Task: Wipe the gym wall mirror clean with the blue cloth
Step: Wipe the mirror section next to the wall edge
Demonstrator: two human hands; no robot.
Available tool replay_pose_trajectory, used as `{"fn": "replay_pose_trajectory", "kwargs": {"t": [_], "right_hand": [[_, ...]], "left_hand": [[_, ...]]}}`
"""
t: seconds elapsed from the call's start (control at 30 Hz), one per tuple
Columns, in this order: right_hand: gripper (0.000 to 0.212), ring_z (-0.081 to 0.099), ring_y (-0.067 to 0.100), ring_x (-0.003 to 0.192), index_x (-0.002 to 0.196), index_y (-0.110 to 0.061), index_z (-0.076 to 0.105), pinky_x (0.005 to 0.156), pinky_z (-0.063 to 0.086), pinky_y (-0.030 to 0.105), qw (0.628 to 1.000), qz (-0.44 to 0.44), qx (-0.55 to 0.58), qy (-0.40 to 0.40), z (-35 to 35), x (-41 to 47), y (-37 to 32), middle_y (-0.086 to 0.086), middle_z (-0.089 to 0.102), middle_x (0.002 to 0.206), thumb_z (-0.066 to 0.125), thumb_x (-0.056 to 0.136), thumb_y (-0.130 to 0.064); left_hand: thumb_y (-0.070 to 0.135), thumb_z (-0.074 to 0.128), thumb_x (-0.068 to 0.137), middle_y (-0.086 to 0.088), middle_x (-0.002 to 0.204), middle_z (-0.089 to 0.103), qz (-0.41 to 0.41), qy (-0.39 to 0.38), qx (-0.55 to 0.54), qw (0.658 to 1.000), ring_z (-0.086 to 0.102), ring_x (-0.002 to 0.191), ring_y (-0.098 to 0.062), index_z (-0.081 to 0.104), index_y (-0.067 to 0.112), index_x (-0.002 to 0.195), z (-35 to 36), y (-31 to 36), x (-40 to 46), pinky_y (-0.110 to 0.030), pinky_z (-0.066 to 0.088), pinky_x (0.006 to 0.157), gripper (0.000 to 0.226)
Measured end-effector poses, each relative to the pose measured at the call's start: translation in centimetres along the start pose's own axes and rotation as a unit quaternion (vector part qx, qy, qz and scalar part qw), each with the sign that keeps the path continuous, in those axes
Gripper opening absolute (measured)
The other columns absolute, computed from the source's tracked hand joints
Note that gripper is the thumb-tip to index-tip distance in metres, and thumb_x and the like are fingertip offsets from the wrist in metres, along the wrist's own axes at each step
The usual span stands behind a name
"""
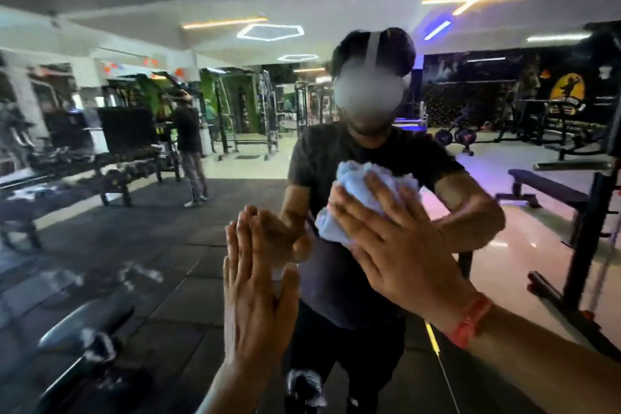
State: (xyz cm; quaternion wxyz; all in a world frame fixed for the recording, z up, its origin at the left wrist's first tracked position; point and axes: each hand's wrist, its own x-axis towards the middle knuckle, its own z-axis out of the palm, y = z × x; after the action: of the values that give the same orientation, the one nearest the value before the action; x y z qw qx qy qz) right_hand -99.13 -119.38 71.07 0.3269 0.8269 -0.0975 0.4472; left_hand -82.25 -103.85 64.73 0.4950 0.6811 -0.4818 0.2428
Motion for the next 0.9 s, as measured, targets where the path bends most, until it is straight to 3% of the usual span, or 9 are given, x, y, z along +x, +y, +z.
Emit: {"fn": "replay_pose_trajectory", "kwargs": {"t": [0.1, 0.17, 0.3, 0.37, 0.53, 0.63, 0.77, 0.83, 0.9], "right_hand": [[0.055, 0.022, 0.026, 0.156, 0.155, -0.026, 0.043, 0.124, 0.018, 0.051, 0.976, -0.209, -0.023, -0.064, 0.1, 1.1, 2.7, -0.003, 0.029, 0.167, 0.045, 0.101, -0.032], [0.051, 0.026, 0.022, 0.155, 0.153, -0.025, 0.047, 0.123, 0.022, 0.050, 0.965, -0.251, -0.055, -0.051, -1.6, 5.0, 5.6, -0.004, 0.032, 0.166, 0.042, 0.104, -0.037], [0.052, 0.032, 0.029, 0.152, 0.152, -0.020, 0.048, 0.120, 0.027, 0.049, 0.993, -0.057, -0.053, 0.083, -4.7, 16.8, 6.5, -0.002, 0.040, 0.162, 0.049, 0.104, -0.039], [0.051, 0.025, 0.032, 0.155, 0.152, -0.017, 0.048, 0.123, 0.025, 0.052, 0.994, -0.036, -0.011, 0.099, -3.2, 17.8, 3.6, 0.003, 0.036, 0.164, 0.055, 0.103, -0.029], [0.036, 0.039, 0.025, 0.142, 0.129, -0.024, 0.070, 0.114, 0.035, 0.043, 0.922, -0.382, -0.002, -0.061, -0.7, 10.1, 0.8, 0.002, 0.058, 0.147, 0.057, 0.095, -0.023], [0.042, 0.034, 0.027, 0.150, 0.137, -0.016, 0.065, 0.125, 0.019, 0.041, 0.945, -0.324, -0.031, -0.002, -2.1, 14.1, 4.2, 0.008, 0.050, 0.155, 0.065, 0.095, -0.023], [0.053, 0.020, 0.034, 0.156, 0.150, -0.011, 0.049, 0.126, 0.019, 0.049, 0.992, -0.070, -0.037, 0.098, -3.1, 18.8, 4.0, 0.007, 0.042, 0.160, 0.060, 0.101, -0.027], [0.052, 0.018, 0.033, 0.157, 0.153, -0.010, 0.045, 0.125, 0.022, 0.050, 0.994, -0.087, -0.006, 0.066, -0.6, 16.5, 0.3, 0.009, 0.037, 0.162, 0.057, 0.103, -0.020], [0.044, 0.028, 0.031, 0.154, 0.147, -0.012, 0.053, 0.122, 0.026, 0.048, 0.973, -0.227, 0.029, -0.015, 1.8, 12.6, -3.2, 0.008, 0.043, 0.159, 0.048, 0.103, -0.015]], "left_hand": [[0.045, 0.045, 0.100, 0.009, 0.172, 0.000, -0.019, 0.004, -0.003, 1.000, -0.006, 0.159, -0.017, 0.006, 0.021, 0.164, 0.6, -0.5, -0.6, -0.046, 0.016, 0.125, 0.079], [0.049, 0.041, 0.100, 0.010, 0.172, 0.000, -0.038, 0.018, -0.006, 0.999, -0.007, 0.159, -0.016, 0.008, 0.020, 0.164, 0.9, -0.3, -0.6, -0.044, 0.014, 0.124, 0.078], [0.057, 0.033, 0.100, 0.014, 0.172, -0.004, -0.070, 0.041, -0.010, 0.997, -0.009, 0.158, -0.014, 0.007, 0.020, 0.164, 1.4, 0.3, 0.3, -0.044, 0.012, 0.123, 0.078], [0.060, 0.030, 0.100, 0.015, 0.171, -0.007, -0.069, 0.041, 0.000, 0.997, -0.012, 0.158, -0.012, 0.005, 0.022, 0.164, 1.2, 0.4, 0.8, -0.043, 0.010, 0.123, 0.079], [0.061, 0.030, 0.097, 0.021, 0.170, -0.006, -0.053, 0.024, 0.021, 0.998, -0.011, 0.157, -0.008, 0.008, 0.031, 0.164, -0.4, -1.9, 1.1, -0.048, 0.018, 0.122, 0.077], [0.060, 0.030, 0.098, 0.021, 0.170, -0.003, -0.045, 0.007, 0.042, 0.998, -0.005, 0.158, -0.008, 0.007, 0.032, 0.164, -1.1, -3.1, 0.9, -0.053, 0.026, 0.121, 0.075], [0.055, 0.033, 0.101, 0.020, 0.170, -0.004, -0.037, -0.010, 0.038, 0.999, -0.006, 0.158, -0.009, 0.004, 0.032, 0.164, -1.6, -3.0, 0.5, -0.053, 0.023, 0.123, 0.073], [0.052, 0.035, 0.102, 0.021, 0.170, -0.008, -0.041, -0.015, 0.042, 0.998, -0.008, 0.157, -0.007, 0.000, 0.033, 0.163, -1.8, -3.0, 0.3, -0.052, 0.020, 0.125, 0.073], [0.050, 0.037, 0.102, 0.021, 0.170, -0.008, -0.036, -0.025, 0.047, 0.998, -0.008, 0.157, -0.007, -0.002, 0.034, 0.163, -2.1, -3.4, -0.2, -0.053, 0.022, 0.125, 0.074]]}}
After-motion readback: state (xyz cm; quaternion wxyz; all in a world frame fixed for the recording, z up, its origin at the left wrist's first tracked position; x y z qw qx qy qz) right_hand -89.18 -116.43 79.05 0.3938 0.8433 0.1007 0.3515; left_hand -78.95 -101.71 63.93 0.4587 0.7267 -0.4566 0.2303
